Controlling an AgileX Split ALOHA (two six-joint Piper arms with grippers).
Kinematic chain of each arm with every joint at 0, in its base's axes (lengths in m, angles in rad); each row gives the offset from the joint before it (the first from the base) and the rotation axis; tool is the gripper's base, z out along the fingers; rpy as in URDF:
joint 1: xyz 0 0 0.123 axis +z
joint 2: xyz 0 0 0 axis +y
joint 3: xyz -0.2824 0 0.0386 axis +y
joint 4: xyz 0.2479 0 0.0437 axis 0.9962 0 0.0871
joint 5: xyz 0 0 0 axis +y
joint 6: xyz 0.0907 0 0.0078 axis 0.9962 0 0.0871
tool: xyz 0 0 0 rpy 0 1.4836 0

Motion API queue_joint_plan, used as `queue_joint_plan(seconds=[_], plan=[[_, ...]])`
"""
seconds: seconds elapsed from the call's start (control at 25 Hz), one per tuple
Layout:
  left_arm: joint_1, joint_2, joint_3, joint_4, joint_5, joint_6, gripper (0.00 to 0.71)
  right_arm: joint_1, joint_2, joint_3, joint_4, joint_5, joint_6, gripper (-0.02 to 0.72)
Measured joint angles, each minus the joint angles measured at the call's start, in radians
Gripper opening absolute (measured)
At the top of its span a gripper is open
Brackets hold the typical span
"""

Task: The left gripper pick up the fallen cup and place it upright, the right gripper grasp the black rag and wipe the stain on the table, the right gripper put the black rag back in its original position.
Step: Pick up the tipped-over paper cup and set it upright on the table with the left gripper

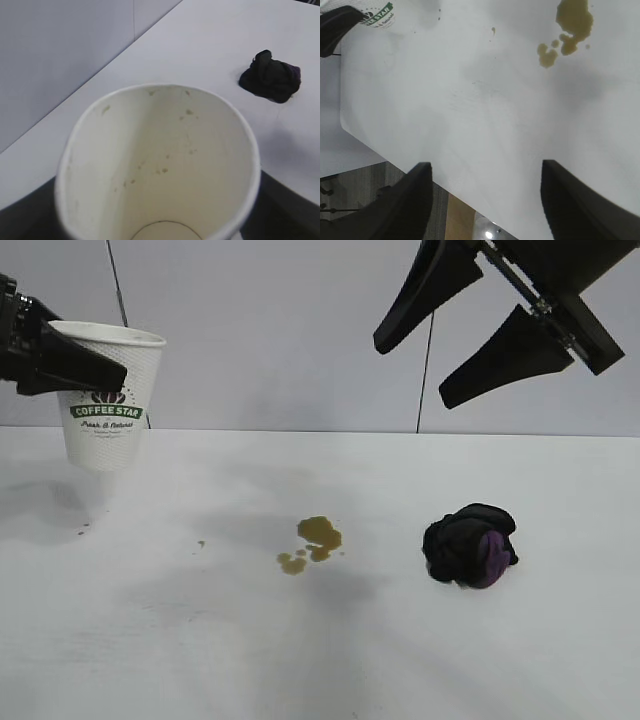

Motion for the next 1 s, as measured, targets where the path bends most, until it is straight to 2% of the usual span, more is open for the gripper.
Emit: queue_joint_plan(seconds=[0.2,0.6,1.0], plan=[[0.0,0.001,0.062,-0.011,-0.024,0.111,0.528,0.0,0.0,0.0,0.0,0.0,0.0,0.43],[0.0,0.131,0.062,-0.025,-0.024,0.12,0.528,0.0,0.0,0.0,0.0,0.0,0.0,0.43],[0.0,0.14,0.062,-0.028,-0.013,0.197,0.528,0.0,0.0,0.0,0.0,-0.014,0.0,0.43]])
